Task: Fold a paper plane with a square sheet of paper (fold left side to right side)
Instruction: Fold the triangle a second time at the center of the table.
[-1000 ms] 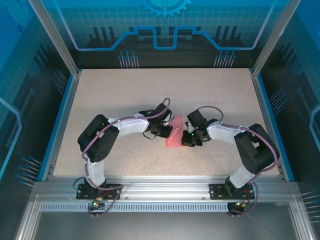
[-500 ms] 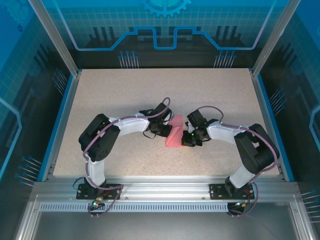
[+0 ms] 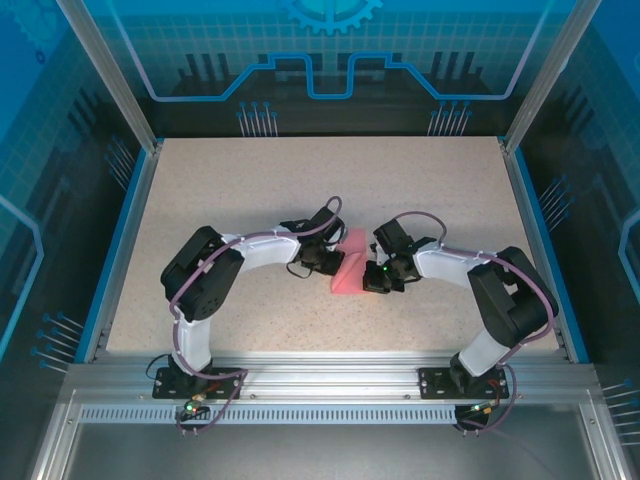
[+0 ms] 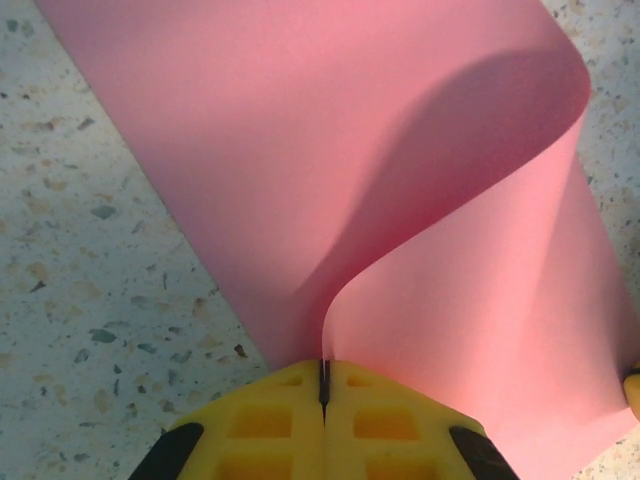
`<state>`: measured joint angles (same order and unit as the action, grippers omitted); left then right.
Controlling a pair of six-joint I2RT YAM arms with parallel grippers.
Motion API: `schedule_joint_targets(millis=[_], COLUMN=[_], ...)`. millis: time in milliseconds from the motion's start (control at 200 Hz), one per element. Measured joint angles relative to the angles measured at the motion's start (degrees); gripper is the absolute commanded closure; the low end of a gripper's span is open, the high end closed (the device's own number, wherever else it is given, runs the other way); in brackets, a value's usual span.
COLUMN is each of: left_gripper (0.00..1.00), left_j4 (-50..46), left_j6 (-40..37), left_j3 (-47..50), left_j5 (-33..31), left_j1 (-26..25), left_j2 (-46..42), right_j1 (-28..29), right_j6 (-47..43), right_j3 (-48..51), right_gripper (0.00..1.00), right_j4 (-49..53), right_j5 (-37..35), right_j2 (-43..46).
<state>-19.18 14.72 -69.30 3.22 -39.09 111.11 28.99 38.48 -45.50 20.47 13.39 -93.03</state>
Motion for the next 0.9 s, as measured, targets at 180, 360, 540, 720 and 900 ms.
schedule_joint_targets(millis=[180,360,540,720,900], left_gripper=[1.00,1.00,1.00,1.00,1.00], left_j4=[0.04,-0.02,0.02,0.04,0.07], left_j6=[0.00,0.00,0.00,-0.02,0.00], left_j3=[-0.46,-0.59,-0.63,-0.63,-0.63], left_j5=[0.07,0.20,0.37,0.98,1.18], left_j1=[0.00,0.00,0.11,0.26,0.26], left_j2=[0.50,0.59,0.66,0.70,0.72], right_j1=[0.00,0.00,-0.02,-1.18,-4.44], right_j6=[0.00,0.00,-0.44,-0.37,2.56], right_j3=[0.00,-0.02,-0.04,2.34,5.25], right_gripper=[1.00,1.00,1.00,1.00,1.00], right_j4=[0.02,0.02,-0.07,-3.91,-13.66], right_j5=[0.02,0.00,0.20,3.32,8.83], right_j2=[0.00,0.00,0.04,1.70,3.23])
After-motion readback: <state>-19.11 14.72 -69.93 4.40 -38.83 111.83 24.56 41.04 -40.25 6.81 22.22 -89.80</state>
